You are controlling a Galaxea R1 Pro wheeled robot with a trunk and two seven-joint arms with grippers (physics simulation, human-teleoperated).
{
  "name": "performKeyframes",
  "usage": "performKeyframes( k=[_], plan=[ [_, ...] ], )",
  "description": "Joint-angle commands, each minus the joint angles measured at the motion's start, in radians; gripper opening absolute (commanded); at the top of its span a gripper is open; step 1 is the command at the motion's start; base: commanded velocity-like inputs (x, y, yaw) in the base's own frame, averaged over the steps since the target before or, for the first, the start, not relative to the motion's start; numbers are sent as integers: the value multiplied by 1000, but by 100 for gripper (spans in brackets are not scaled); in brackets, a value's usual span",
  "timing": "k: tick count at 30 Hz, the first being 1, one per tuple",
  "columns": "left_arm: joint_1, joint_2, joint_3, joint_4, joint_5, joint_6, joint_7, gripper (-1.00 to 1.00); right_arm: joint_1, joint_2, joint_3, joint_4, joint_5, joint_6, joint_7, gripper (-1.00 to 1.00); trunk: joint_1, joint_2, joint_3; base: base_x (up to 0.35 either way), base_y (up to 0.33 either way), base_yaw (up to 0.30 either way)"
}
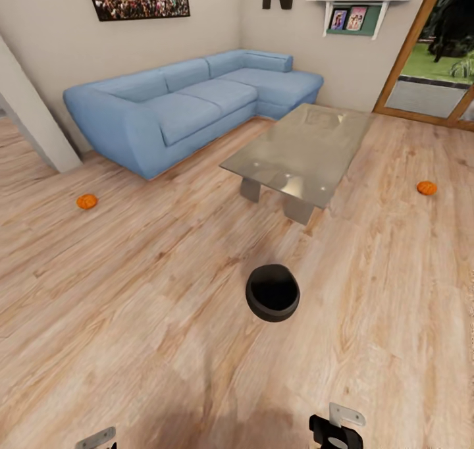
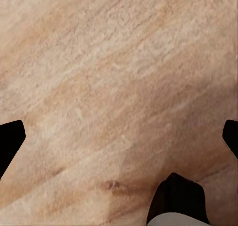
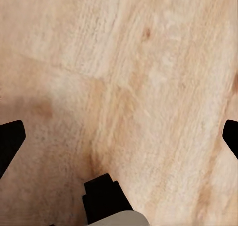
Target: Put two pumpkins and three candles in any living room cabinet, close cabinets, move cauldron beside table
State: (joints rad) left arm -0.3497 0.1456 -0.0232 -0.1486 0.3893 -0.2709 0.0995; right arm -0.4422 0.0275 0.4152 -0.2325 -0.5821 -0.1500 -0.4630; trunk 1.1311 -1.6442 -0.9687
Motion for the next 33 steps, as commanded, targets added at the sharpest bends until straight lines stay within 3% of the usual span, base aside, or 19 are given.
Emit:
performKeyframes(
  k=[1,17,33],
  plan=[
    [0,0,-3,0,2,-2,3,100,-1,2,9,0,-10,-7,-3,100,0,0,-1,296,0,-270],
    [0,0,-3,0,2,-4,5,100,-1,5,16,-8,2,-11,-3,100,0,0,14,194,24,-237],
    [0,0,-4,0,2,-4,5,100,-1,5,17,-10,2,-12,-3,100,0,0,25,103,85,-135]
  ],
)
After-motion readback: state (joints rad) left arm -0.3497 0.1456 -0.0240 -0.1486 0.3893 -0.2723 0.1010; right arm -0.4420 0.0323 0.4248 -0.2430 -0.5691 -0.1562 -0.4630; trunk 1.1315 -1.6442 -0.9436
